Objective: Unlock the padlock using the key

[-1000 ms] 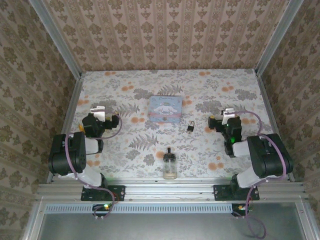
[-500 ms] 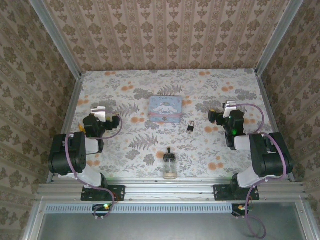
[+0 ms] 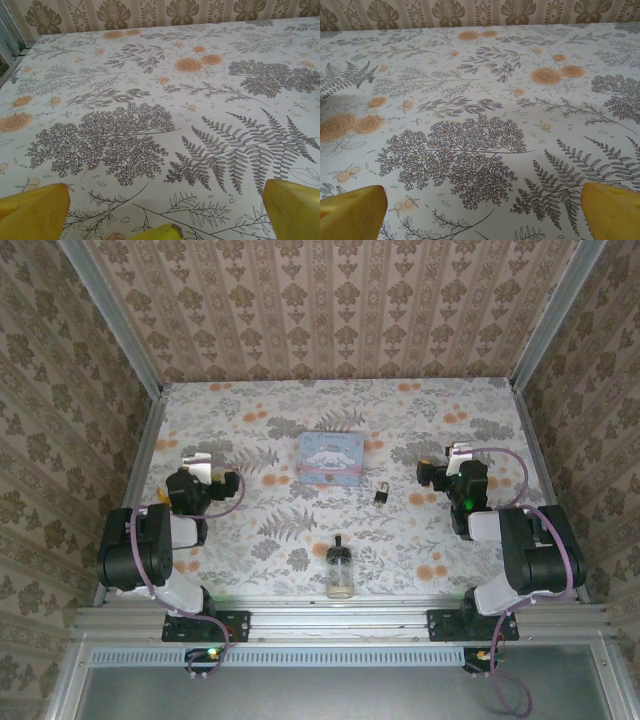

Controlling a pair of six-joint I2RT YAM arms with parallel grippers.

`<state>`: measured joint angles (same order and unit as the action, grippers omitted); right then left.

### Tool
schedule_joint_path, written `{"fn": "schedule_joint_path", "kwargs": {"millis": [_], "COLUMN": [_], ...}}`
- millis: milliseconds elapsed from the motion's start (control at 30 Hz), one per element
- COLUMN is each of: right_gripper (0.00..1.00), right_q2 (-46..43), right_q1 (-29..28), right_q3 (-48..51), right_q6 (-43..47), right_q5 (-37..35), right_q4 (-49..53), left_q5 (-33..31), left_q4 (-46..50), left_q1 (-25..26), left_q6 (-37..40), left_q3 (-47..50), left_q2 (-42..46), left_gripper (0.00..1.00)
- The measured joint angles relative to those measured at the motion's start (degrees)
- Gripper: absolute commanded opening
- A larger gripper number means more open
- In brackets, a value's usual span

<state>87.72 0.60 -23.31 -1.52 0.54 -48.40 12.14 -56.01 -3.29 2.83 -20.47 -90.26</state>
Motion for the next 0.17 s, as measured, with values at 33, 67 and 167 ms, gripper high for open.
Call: {"fn": "schedule_joint_path", "kwargs": {"millis": [33, 67, 167], "right_gripper": [1.00, 1.00, 1.00], "right_q2": [0.0, 0.0, 0.0], "right_q1": [0.0, 0.0, 0.0], "right_q3": [0.0, 0.0, 0.0], "right_q6": [0.0, 0.0, 0.0], "right_q5": [0.0, 0.0, 0.0], "right_q4": [0.0, 0.0, 0.0], "left_q5": [-0.2, -0.5, -2.1], "left_q4": [-0.1, -0.2, -0.2], "left_q1": [0.0, 0.0, 0.0], "left_q6": [0.0, 0.0, -0.2], "left_q3": [0.1, 0.1, 0.2], "left_q2": [0.0, 0.0, 0.0], "left_gripper": [1.00, 1.00, 1.00]}}
